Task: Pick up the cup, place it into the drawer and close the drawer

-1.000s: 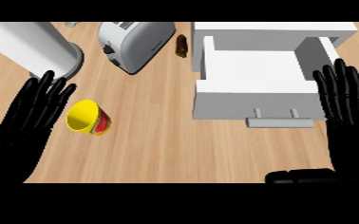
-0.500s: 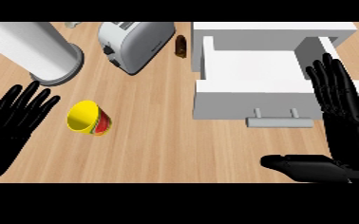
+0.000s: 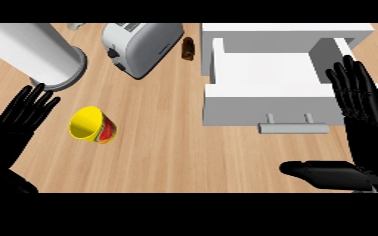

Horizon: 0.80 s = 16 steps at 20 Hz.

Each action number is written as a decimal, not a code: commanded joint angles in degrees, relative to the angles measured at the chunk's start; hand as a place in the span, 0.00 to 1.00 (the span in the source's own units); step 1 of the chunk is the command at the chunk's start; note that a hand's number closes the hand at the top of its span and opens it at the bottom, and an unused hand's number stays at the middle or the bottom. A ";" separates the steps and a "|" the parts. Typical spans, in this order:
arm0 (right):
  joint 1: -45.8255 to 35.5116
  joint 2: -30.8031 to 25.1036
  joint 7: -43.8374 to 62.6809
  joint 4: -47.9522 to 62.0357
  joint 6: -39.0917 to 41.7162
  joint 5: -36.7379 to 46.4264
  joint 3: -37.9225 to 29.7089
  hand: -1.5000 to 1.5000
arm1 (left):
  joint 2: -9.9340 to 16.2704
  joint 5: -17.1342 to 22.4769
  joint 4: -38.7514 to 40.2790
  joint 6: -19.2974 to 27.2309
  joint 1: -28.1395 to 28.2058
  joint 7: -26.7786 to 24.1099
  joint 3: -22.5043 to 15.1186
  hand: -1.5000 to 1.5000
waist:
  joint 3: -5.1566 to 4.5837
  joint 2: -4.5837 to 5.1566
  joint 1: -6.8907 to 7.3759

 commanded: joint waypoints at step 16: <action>-2.56 1.89 -2.34 4.82 0.93 1.27 -0.65 0.00 | 2.23 -29.70 46.62 3.85 -13.41 -36.05 -0.92 0.00 | -0.02 0.07 -0.13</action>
